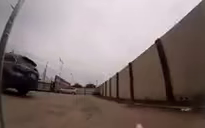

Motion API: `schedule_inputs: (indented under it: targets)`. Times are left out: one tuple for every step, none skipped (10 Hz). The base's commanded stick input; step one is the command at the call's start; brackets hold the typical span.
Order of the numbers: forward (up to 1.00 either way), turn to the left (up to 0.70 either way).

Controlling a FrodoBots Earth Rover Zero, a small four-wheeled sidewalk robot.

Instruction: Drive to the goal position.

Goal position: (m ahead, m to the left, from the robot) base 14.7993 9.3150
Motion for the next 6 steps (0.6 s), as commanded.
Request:
schedule_inputs:
  targets:
    - [0.98, 0.04]
    - [0.98, 0.04]
    - [0.98, 0.04]
    - [0.98, 0.04]
    - [0.98, 0.04]
    - [0.98, 0.16]
